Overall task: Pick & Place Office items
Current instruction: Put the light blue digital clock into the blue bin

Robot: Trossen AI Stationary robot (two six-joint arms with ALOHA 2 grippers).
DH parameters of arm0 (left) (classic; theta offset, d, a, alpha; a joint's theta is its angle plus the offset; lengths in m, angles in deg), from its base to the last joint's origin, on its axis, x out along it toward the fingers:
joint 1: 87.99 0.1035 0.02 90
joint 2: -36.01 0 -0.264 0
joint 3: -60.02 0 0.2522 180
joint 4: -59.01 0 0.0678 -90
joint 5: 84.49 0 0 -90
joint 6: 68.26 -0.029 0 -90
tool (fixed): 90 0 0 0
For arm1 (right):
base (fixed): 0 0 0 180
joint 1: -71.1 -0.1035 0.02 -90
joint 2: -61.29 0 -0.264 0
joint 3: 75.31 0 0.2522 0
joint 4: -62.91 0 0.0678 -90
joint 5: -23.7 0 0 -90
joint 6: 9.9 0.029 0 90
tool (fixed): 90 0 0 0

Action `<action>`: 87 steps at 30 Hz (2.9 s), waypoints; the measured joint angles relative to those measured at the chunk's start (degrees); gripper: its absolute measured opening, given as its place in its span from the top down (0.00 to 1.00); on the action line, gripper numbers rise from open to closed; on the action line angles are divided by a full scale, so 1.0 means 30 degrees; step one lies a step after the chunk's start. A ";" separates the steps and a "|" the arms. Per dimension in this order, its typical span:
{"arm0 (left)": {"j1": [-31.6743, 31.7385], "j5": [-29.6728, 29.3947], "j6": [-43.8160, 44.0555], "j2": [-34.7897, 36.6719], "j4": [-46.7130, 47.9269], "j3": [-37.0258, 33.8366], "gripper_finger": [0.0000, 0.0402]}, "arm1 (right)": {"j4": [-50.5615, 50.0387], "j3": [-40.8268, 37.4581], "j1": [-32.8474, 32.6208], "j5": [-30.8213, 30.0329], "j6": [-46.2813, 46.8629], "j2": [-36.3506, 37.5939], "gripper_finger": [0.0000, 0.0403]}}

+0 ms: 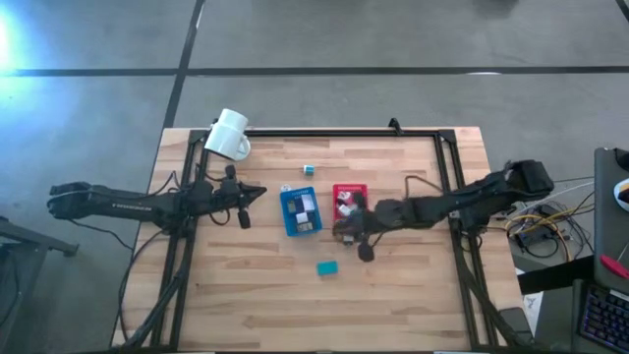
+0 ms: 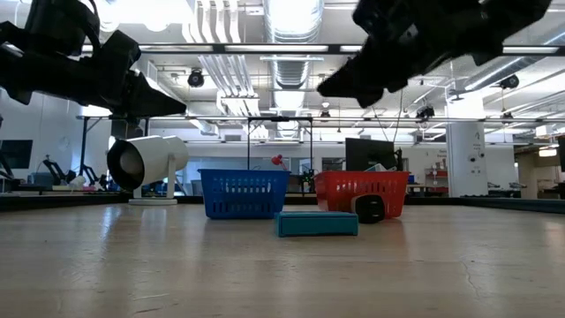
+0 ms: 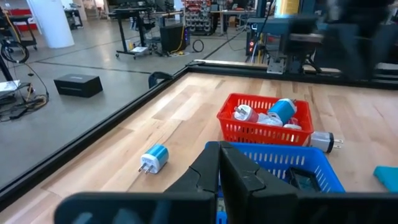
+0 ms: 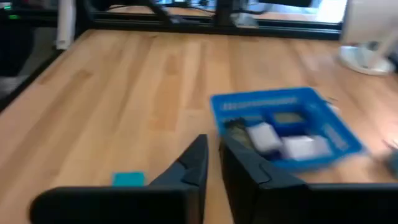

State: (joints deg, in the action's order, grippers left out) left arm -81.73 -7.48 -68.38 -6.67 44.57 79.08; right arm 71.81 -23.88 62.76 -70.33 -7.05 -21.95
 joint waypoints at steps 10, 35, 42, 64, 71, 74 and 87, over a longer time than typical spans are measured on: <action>-0.0007 0.0021 0.0187 -0.0109 0.0413 0.0000 0.96 | -0.4322 0.4914 -0.2917 0.0066 0.1003 -0.4714 0.55; -0.0015 0.0014 0.0034 -0.0095 0.0428 0.0000 0.95 | -1.0269 0.8936 -0.2851 0.0421 0.0297 -0.9762 0.26; -0.0012 -0.0018 -0.0001 -0.0095 0.0426 -0.0005 0.95 | -1.0151 0.8523 -0.2555 0.1271 0.0547 -0.9776 0.40; 0.0000 -0.0192 -0.0024 -0.0145 0.0385 -0.0306 0.95 | -0.5276 0.6012 -0.2452 0.1194 -0.4055 -0.3377 0.64; -0.0004 -0.0277 -0.0023 -0.0146 0.0414 -0.0280 0.95 | 0.0494 0.1416 -0.2358 -0.1247 -0.3702 0.2248 0.64; -0.0006 -0.0485 -0.0251 -0.0146 0.0414 -0.0284 0.95 | 0.2141 -0.1048 -0.2398 -0.1611 -0.3367 0.4723 0.64; -0.0007 -0.0525 -0.0317 -0.0146 0.0015 -0.0284 0.96 | 0.4798 -0.8694 -0.2377 -0.3235 -0.3288 1.4979 0.64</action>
State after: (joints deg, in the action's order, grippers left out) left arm -81.75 -9.06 -69.33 -7.10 44.62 78.23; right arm 86.20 -49.96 55.63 -80.04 -16.91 22.99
